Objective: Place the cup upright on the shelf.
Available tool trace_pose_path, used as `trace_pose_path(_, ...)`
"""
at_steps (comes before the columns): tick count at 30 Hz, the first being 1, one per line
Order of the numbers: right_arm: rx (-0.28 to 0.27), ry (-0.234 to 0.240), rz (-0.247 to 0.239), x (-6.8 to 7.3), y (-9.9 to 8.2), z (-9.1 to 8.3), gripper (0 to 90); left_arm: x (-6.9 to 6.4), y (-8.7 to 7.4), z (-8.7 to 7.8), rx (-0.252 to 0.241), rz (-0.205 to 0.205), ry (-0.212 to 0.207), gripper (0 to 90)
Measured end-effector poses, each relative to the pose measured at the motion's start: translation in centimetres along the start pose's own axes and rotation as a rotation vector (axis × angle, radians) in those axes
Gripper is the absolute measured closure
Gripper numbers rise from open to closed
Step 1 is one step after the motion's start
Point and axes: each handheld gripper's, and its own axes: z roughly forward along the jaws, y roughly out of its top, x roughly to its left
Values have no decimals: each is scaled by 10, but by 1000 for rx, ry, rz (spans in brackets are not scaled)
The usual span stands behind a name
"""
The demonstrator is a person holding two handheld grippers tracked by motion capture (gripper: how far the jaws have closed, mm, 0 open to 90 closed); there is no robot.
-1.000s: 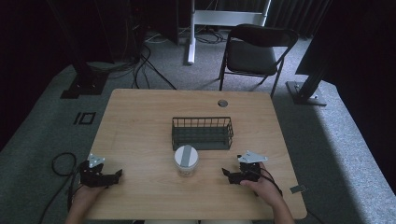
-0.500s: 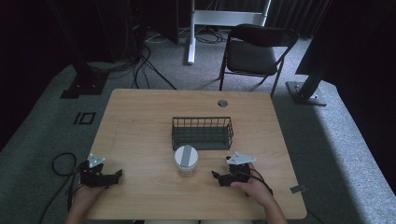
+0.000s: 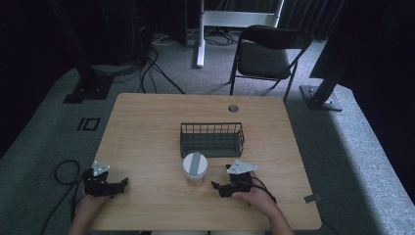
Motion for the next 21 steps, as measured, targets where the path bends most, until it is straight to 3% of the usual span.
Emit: trace_pose_path(21,-22,76,-50,30,22,28,116,0,0,0,-1,-1,0,1)
